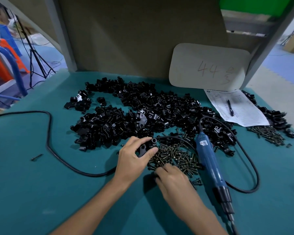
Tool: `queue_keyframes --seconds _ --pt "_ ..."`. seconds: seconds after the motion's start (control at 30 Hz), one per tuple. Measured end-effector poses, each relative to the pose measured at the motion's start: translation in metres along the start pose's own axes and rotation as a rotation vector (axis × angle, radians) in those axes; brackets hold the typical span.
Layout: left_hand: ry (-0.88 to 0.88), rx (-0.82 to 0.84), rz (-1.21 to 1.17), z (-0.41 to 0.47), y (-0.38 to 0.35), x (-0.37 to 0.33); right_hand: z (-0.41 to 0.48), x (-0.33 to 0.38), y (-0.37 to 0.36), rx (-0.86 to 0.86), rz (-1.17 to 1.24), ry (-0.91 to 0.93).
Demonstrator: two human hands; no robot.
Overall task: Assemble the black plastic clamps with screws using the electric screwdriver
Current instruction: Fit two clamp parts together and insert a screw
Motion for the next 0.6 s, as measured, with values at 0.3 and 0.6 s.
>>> queue_keyframes --seconds 0.3,0.6 --pt "-0.067 -0.006 0.032 -0.001 0.001 -0.006 0.004 -0.024 0.04 -0.203 0.474 -0.143" --pt "-0.105 0.032 0.046 -0.002 -0.001 -0.009 0.031 -0.033 0.042 -0.152 0.759 -0.18"
Point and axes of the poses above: each hand's wrist, its own z-axis towards the middle knuckle, its own y-axis out of the back of the hand, x = y × z, the point moved 4 cm from there along z, towards the middle knuckle, and after that the axes turned 5 degrees about x, right-handed, at the moved point
